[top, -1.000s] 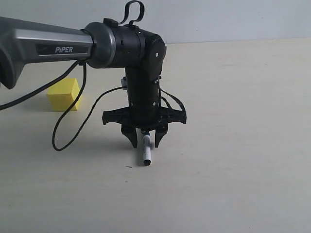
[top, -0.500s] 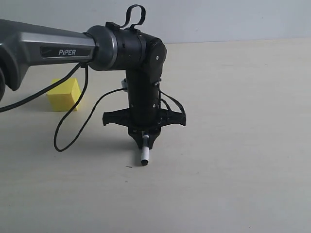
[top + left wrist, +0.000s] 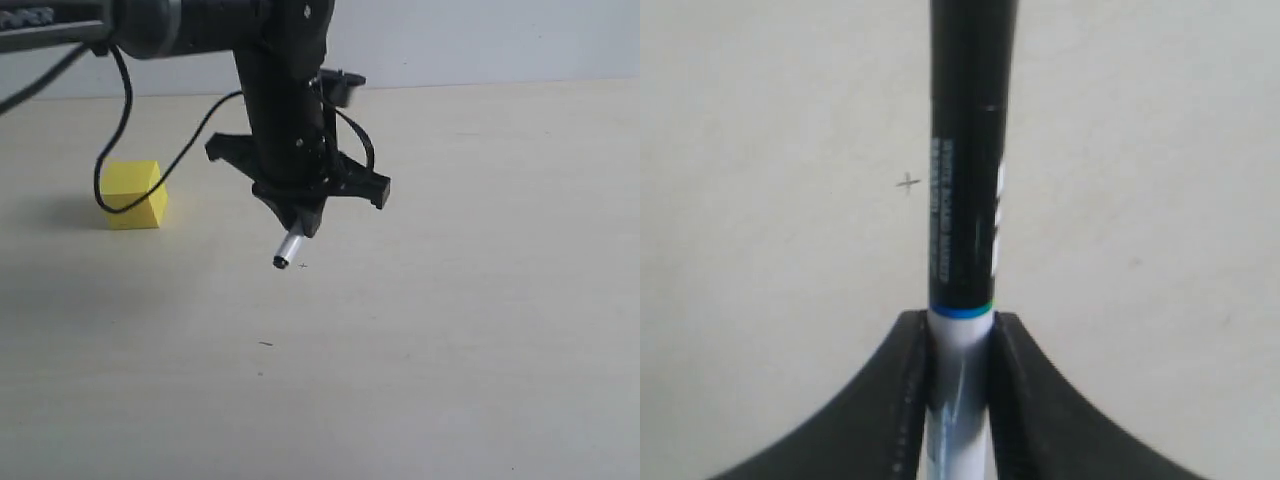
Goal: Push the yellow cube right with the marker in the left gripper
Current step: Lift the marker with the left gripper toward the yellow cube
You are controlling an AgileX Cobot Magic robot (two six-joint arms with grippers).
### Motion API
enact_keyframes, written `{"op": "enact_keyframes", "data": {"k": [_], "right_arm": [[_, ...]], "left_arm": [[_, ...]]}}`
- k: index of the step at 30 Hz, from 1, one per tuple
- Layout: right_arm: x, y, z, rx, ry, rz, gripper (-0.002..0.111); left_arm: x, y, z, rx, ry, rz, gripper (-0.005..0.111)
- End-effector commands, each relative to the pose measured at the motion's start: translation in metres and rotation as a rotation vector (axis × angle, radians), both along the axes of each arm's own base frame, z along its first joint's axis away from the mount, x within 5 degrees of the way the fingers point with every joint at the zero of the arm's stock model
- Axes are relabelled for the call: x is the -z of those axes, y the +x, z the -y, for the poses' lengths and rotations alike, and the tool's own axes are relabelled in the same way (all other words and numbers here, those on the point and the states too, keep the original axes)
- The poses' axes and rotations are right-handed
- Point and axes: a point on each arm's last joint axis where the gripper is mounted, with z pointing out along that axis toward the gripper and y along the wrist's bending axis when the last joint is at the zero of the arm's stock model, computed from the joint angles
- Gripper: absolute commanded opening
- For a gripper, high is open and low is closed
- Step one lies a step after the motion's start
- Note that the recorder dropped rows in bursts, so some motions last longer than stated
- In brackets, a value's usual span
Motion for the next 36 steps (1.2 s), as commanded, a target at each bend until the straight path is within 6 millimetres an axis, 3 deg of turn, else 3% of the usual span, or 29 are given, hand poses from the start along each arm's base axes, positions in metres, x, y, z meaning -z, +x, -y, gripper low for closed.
{"op": "enact_keyframes", "data": {"k": [1, 6, 12, 22, 25, 36], "right_arm": [[0.001, 0.000, 0.000, 0.005, -0.014, 0.007, 0.000], [0.001, 0.000, 0.000, 0.004, -0.008, 0.008, 0.000], [0.001, 0.000, 0.000, 0.004, -0.008, 0.008, 0.000], [0.001, 0.000, 0.000, 0.005, -0.012, 0.008, 0.000], [0.001, 0.000, 0.000, 0.005, -0.012, 0.008, 0.000], [0.001, 0.000, 0.000, 0.004, -0.010, 0.008, 0.000]], "left_arm": [[-0.045, -0.005, -0.016, 0.104, 0.052, 0.138, 0.000], [-0.066, -0.016, -0.026, 0.185, 0.040, 0.170, 0.000], [-0.062, -0.026, -0.031, 0.308, 0.074, 0.154, 0.000], [-0.071, -0.050, -0.064, 0.314, 0.186, 0.206, 0.000], [-0.070, -0.058, -0.068, 0.388, 0.203, 0.197, 0.000], [-0.070, -0.044, -0.069, 0.589, 0.285, 0.355, 0.000]]}}
